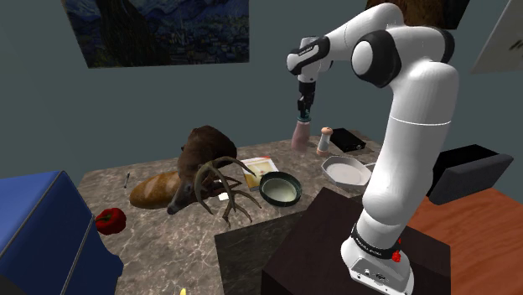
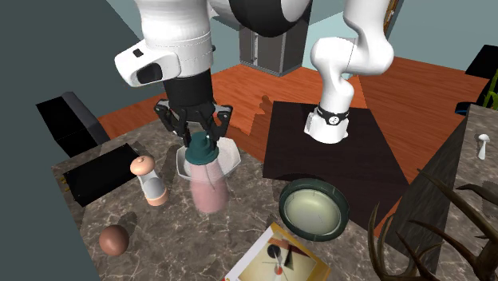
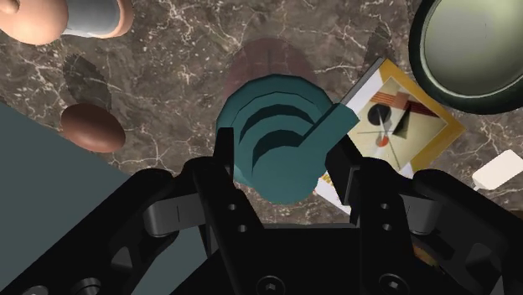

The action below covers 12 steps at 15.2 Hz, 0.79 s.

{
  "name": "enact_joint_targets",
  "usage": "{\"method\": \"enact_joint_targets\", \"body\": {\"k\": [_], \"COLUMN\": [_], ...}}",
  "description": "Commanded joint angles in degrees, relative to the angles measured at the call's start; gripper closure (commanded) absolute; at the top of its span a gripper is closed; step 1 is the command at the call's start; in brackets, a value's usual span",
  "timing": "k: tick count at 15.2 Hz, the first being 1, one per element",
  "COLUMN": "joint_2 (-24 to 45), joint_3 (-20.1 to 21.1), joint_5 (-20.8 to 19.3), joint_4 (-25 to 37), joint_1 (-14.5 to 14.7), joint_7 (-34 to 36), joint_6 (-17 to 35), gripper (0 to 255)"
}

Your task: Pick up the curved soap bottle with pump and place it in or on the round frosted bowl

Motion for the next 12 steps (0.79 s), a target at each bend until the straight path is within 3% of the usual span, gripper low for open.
{"method": "enact_joint_targets", "body": {"k": [1, 7, 12], "joint_2": [-0.6, -1.4, -10.9], "joint_3": [-0.1, -0.1, 2.3], "joint_5": [-0.3, -0.7, -5.0], "joint_4": [1.0, 4.2, -3.2], "joint_1": [0.0, 0.1, 3.8], "joint_7": [0.1, 0.1, 7.4], "joint_6": [-1.5, -5.4, -6.9], "gripper": [255, 255, 255]}}
